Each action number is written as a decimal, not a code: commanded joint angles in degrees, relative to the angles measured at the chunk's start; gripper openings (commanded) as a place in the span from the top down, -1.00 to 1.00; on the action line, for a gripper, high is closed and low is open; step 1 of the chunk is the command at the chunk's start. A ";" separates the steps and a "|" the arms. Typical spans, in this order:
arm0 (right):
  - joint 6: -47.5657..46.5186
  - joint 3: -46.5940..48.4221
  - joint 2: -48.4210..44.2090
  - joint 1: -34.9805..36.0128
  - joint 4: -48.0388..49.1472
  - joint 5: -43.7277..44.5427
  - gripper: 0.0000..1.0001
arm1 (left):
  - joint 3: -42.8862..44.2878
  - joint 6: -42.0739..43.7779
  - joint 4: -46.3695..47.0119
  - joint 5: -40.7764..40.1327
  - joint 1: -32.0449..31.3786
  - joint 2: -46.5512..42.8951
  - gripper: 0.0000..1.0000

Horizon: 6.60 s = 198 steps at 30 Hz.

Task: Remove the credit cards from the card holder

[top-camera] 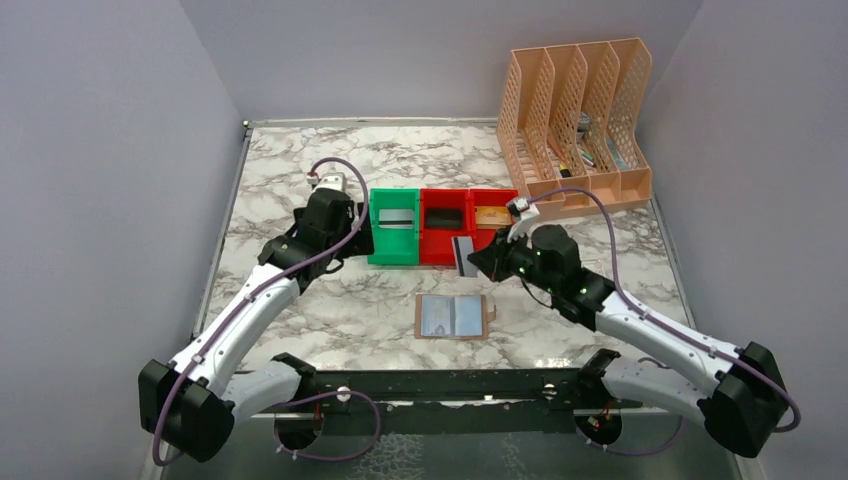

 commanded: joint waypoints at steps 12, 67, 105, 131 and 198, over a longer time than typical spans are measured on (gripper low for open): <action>-25.81 28.84 30.94 5.17 3.14 -0.48 0.98 | -3.24 -2.68 -2.78 -19.92 4.68 -9.18 -0.99; -74.55 69.40 75.51 9.30 -17.67 12.69 0.38 | -4.04 -3.99 -2.54 -21.88 7.54 -17.21 -0.99; -65.59 74.63 76.08 9.30 -21.67 12.22 0.31 | -4.45 -2.81 -1.59 -18.86 7.92 -16.32 -0.99; 15.10 15.88 26.36 14.98 -16.21 15.42 0.24 | -4.70 -2.06 -0.61 -15.96 7.91 -14.34 -0.98; 32.48 -13.47 39.59 5.87 25.90 -6.82 0.98 | -21.31 -17.56 29.20 16.68 -21.27 4.66 -0.10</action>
